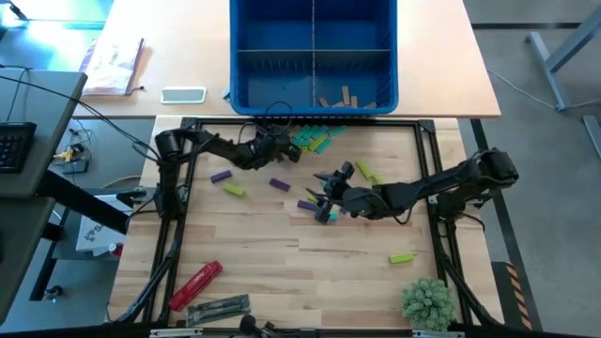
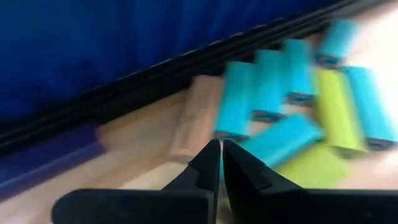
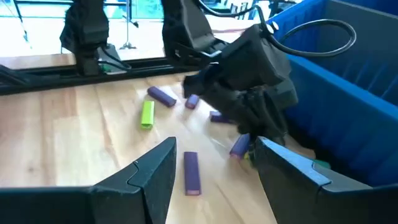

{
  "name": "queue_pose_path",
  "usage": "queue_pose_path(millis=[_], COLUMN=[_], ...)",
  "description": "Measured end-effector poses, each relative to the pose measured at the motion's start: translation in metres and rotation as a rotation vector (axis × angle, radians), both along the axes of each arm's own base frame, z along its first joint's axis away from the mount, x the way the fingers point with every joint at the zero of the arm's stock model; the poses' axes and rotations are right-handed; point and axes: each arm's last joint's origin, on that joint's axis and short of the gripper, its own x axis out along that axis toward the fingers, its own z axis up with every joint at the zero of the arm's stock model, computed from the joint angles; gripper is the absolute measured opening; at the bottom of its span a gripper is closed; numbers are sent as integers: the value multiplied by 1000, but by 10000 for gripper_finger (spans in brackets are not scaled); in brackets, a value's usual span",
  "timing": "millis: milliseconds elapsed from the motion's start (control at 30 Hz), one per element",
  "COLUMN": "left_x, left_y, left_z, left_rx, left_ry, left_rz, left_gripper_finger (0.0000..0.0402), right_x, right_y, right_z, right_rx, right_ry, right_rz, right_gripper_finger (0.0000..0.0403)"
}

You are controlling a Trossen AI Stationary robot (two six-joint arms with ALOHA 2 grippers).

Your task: Sort blocks

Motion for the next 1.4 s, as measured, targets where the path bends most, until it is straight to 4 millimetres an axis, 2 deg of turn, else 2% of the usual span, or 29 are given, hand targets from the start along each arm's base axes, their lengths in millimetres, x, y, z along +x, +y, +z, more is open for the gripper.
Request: queue_pose_path(millis=[200,367,600,900,1100,1233,1400], left_x=[5,6,9,7,15,18,10], left_y=[2,7,24,23,30,39,39], left_z=[0,1,5,1,13,21,14], left_rx=[37,73,17,-13,-57,-78,-162], left_ry=[-48,-19,-5,50,169,150,223], left_rz=[-2,-15,-48,-46,-82,-94,-88], left_gripper_finger=[0,0,0,0,0,0,0], right_x=[-2,-2,0,1,1,1,1], right_y=[5,4,-2,-4,-4,-4,-4], right_z=[-2,-1,0,-1,0,1,1], right_rx=[-13,-12,-13,0,2,3,4], right_ry=[8,-4,-9,-9,-20,-25,-24], right_rz=[-31,-41,-62,-41,-40,-42,-40], right_gripper_finger=[201,201,201,201,201,201,201])
